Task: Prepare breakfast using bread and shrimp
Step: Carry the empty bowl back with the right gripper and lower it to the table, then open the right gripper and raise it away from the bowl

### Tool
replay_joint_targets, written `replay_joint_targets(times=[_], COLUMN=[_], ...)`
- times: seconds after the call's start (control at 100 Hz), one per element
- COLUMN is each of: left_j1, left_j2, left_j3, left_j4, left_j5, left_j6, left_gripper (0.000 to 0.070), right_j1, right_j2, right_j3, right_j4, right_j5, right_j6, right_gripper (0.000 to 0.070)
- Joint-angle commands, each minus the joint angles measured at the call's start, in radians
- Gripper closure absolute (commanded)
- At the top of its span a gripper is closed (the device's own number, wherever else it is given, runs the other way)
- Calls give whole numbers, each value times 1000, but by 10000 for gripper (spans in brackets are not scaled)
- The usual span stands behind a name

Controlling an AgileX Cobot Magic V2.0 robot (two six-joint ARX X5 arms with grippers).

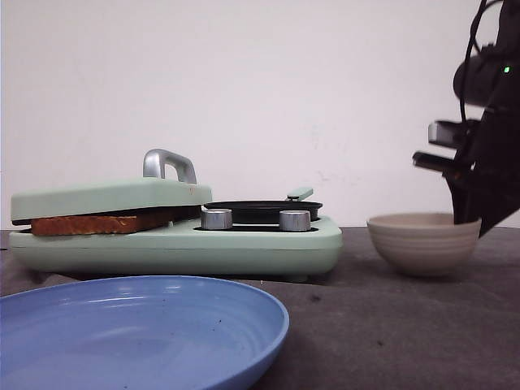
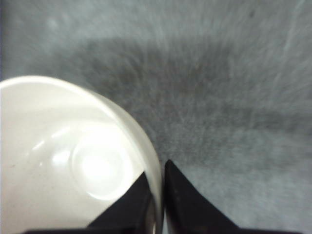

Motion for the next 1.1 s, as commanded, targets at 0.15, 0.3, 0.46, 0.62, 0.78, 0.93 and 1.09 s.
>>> replay_joint_targets(times=[0.15,0.3,0.46,0.62,0.78,0.93,1.09], left_j1=[-3,-3,-3,-3,-3,-3,-3], left_j2=[0,0,0,0,0,0,0], left_j3=[7,7,7,7,7,7,7], left_j4=[11,11,11,11,11,12,11], left_j5=[-3,-3,-3,-4,-3,-4,-3], left_j6=[-6,-6,-7,-7,-6,-6,-7], left_gripper=[311,311,311,311,311,311,311], right_j1=[1,1,-1,-2,-5,-7,-13], right_j2=[53,52,47,6,-79,-177,-294], right_j3=[10,10,11,11,11,11,11], right_j4=[14,21,24,29,48,44,19], right_j5=[-28,-32,-47,-51,-51,-51,-50], right_j6=[18,12,-7,-28,-21,-20,-23], right_gripper=[700,574,316,316,316,316,316])
